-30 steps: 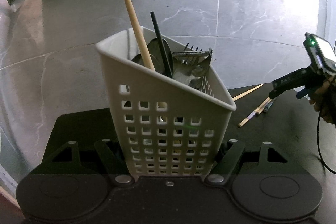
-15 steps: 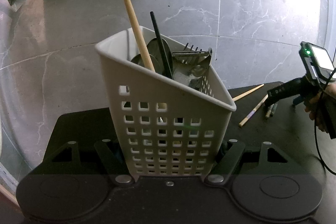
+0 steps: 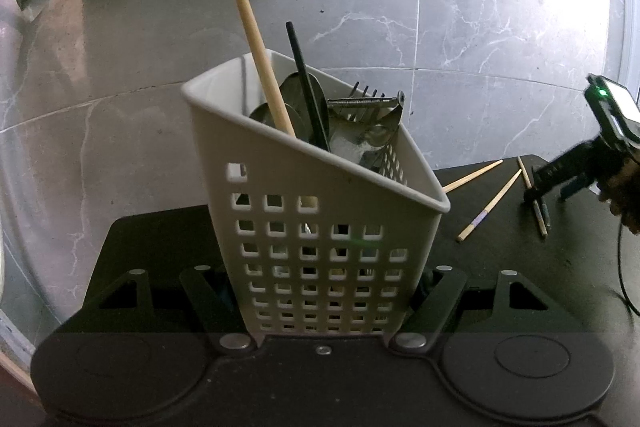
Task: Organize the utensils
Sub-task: 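Lower the right gripper to the remaining chopsticks and grasp one chopstick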
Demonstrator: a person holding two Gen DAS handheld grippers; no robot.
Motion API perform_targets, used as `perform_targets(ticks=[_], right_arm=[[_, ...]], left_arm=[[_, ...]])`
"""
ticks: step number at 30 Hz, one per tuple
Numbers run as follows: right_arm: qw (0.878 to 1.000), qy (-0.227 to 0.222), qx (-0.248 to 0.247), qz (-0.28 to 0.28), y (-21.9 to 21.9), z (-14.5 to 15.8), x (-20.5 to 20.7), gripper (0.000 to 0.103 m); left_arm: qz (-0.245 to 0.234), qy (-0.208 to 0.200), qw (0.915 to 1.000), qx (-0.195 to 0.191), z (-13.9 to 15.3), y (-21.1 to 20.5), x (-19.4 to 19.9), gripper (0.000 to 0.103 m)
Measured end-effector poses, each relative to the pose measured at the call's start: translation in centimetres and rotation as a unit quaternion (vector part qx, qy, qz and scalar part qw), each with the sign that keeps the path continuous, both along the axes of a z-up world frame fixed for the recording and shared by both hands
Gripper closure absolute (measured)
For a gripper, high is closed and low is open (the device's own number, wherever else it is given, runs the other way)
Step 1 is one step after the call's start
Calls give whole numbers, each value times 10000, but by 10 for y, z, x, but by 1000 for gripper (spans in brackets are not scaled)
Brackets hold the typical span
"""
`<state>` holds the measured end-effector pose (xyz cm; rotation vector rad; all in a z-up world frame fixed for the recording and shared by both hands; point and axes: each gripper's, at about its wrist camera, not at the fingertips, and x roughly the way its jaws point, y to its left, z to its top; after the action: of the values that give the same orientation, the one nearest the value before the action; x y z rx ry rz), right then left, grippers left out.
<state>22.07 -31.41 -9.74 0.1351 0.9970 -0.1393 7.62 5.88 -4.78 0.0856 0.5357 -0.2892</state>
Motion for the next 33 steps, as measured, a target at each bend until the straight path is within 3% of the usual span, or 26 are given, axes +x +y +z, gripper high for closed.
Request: perform_targets(ticks=[2, 4, 6, 9, 14, 25, 33], right_arm=[[10000, 41, 2, -47, -2, 0, 7, 31], [10000, 68, 2, -52, -2, 0, 9, 43], [10000, 92, -13, 20, 2, 2, 7, 67], [9998, 143, -35, 108, 7, 2, 5, 82], [9995, 201, 38, 232, 11, 2, -9, 88], [9962, 513, -15, 709, 30, 6, -34, 87], [9937, 757, 273, 785, 26, 9, -49, 92]], left_arm=[[-1, 0, 10000, -1, 0, 0, 0, 27], [-1, -3, 10000, -2, 0, 0, 0, 27], [-6, 0, 10000, -10, 0, 0, 0, 27], [-30, -8, 10000, 1, 0, 1, -1, 27], [-57, -19, 10000, 12, -1, 2, -1, 27], [-138, -37, 9999, 18, -2, 5, -2, 27], [-222, -58, 9997, -43, -3, 9, -3, 27]])
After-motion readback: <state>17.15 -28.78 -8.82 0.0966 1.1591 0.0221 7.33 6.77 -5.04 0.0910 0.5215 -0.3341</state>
